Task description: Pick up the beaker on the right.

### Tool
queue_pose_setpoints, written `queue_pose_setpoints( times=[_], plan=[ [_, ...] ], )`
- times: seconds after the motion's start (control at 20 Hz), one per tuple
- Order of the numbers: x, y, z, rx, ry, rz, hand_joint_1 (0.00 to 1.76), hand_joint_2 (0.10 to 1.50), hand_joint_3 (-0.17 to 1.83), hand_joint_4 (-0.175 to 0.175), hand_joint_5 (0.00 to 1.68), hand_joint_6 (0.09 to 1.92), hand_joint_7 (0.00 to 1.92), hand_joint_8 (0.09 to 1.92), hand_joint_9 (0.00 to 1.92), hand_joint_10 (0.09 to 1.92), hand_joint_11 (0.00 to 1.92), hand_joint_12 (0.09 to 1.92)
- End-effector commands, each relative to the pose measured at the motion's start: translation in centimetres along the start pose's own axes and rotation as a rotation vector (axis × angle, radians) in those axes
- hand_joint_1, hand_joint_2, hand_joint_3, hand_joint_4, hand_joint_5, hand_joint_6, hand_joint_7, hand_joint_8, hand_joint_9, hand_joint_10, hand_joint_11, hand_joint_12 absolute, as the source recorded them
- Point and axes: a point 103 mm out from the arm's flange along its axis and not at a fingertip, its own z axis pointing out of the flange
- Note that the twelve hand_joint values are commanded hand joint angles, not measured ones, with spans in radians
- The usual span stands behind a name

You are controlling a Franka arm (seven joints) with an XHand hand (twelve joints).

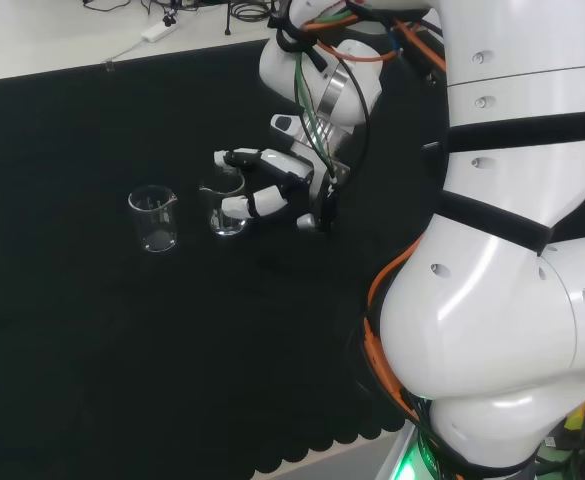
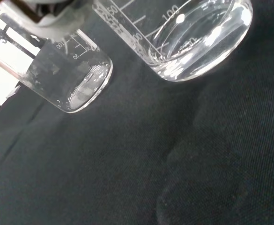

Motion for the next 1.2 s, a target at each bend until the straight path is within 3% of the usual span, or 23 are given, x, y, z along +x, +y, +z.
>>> queue_pose_setpoints(
  times=[0.05,0.3,1.2],
  plan=[
    [-0.2,0.4,0.5,-0.012,0.025,-0.012,0.85,0.53,0.63,-0.021,0.40,0.09,0.27,0.53,0.31,0.58,0.00,1.10],
    [-0.2,0.8,0.6,-0.034,0.039,-0.022,0.87,0.53,0.64,-0.022,0.41,0.09,0.28,0.53,0.32,0.58,0.00,1.10],
    [0.4,1.7,2.2,-0.001,0.075,-0.056,0.87,0.51,0.67,-0.022,0.42,0.09,0.29,0.53,0.32,0.56,0.00,1.11]
  ],
)
